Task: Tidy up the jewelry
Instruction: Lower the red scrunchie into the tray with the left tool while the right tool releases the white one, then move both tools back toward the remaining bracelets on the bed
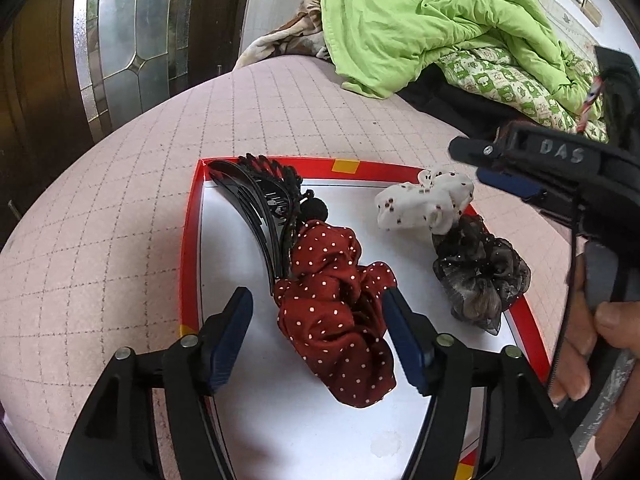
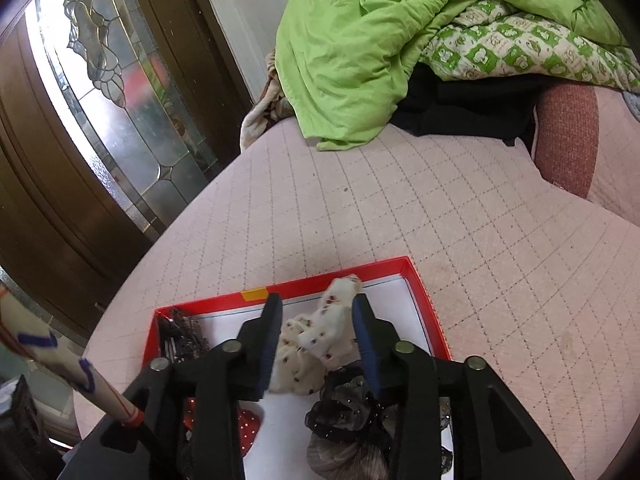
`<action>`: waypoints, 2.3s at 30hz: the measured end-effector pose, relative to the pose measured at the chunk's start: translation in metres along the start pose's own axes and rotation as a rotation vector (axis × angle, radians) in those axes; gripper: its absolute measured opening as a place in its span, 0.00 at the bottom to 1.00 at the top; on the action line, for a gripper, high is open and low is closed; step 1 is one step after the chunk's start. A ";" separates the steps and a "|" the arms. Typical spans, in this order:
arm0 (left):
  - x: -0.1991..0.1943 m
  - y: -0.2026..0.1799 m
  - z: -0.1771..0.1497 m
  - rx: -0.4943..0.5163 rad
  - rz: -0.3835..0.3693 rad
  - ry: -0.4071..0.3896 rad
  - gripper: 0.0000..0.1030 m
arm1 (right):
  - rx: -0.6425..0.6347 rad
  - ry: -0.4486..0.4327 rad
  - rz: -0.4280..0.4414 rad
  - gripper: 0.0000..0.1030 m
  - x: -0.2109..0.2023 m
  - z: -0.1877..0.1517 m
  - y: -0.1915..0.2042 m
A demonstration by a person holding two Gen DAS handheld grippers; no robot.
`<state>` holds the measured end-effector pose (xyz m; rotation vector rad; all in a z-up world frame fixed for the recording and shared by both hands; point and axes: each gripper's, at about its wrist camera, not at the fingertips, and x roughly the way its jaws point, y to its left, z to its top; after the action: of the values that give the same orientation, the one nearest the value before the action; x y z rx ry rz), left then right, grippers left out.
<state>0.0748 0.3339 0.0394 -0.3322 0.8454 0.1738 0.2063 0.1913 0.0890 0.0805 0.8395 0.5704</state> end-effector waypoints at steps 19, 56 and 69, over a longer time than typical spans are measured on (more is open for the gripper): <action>-0.031 -0.001 0.007 -0.012 0.015 -0.124 0.78 | -0.017 -0.049 0.036 0.52 -0.067 -0.001 -0.004; -0.100 -0.178 -0.131 0.388 -0.277 0.025 0.87 | 0.532 0.099 -0.054 0.69 -0.323 -0.270 -0.213; -0.066 -0.221 -0.154 0.503 -0.265 0.101 0.87 | 0.597 0.145 -0.191 0.42 -0.247 -0.203 -0.276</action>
<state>-0.0149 0.0718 0.0424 0.0226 0.9045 -0.3032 0.0522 -0.1994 0.0413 0.5030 1.1246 0.1326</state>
